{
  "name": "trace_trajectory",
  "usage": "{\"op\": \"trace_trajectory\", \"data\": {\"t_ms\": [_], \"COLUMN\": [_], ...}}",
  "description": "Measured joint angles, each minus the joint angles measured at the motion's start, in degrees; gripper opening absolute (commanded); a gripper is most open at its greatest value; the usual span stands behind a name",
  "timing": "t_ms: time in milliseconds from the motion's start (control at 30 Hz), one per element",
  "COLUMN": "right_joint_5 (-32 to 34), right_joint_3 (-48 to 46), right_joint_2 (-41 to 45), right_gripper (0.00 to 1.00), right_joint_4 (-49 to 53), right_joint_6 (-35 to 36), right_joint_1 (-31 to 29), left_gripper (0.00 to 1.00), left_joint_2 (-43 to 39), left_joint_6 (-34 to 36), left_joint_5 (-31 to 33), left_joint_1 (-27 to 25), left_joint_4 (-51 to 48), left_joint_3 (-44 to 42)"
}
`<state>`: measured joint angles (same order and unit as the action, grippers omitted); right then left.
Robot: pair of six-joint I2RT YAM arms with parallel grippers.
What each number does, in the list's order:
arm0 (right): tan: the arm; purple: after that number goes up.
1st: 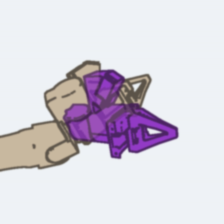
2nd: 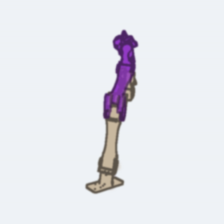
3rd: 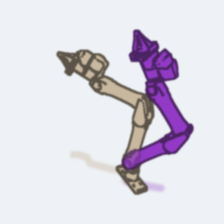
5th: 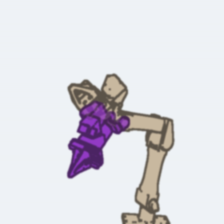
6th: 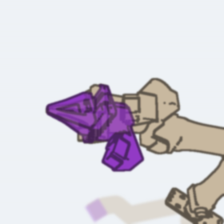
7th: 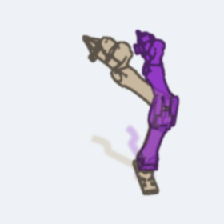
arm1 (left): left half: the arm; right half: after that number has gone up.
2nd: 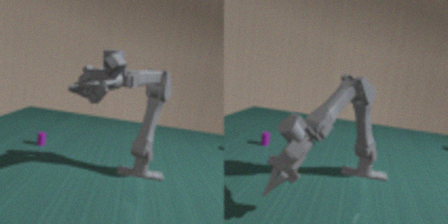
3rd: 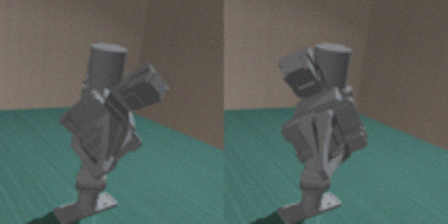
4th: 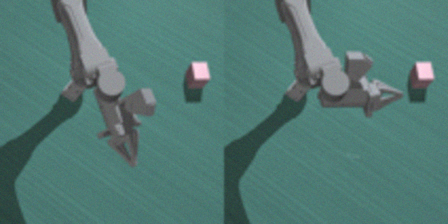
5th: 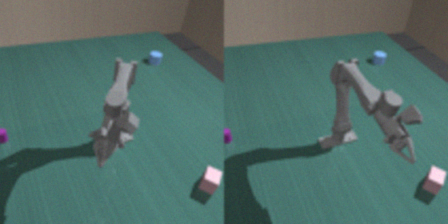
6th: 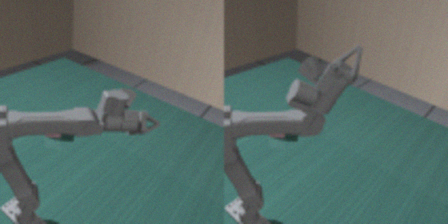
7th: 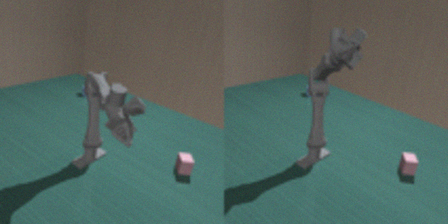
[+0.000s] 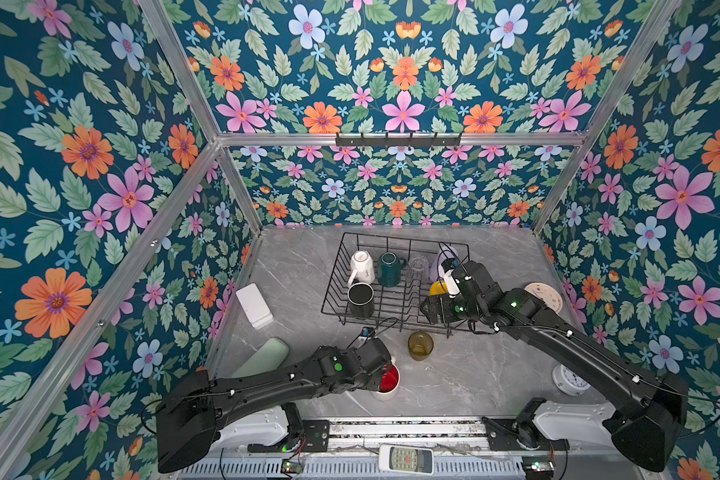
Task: Load the cups into the dish rack
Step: 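Lift the white mug and carry it toward the right gripper while the right gripper approaches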
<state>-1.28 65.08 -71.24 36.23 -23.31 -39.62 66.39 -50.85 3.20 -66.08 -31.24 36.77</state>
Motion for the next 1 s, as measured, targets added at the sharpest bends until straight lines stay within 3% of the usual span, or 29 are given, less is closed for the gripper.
{"op": "trace_trajectory", "data": {"t_ms": [267, 500, 700, 1000], "right_joint_5": [0.0, 0.0, -2.0, -15.3], "right_joint_3": [-0.3, -0.3, -0.2, -4.5], "right_joint_2": [0.2, 0.5, 2.3, 5.8], "right_gripper": [0.95, 0.96, 0.96, 0.96], "right_joint_4": [0.0, 0.0, -1.6, -10.6], "right_joint_6": [0.0, 0.0, 0.0, -2.6], "right_joint_1": [0.0, 0.0, 0.1, 3.7], "left_gripper": [0.0, 0.0, 0.0, 0.0], "left_joint_2": [0.4, -2.1, -12.2, -29.6], "left_joint_6": [0.1, 0.0, 1.7, 8.8], "left_joint_5": [0.1, 1.0, 4.2, 12.0], "left_joint_1": [0.0, 0.0, 0.0, 0.1], "left_joint_4": [-0.2, -1.8, -3.3, 1.2], "left_joint_3": [-0.1, -0.1, 0.4, 0.0]}}
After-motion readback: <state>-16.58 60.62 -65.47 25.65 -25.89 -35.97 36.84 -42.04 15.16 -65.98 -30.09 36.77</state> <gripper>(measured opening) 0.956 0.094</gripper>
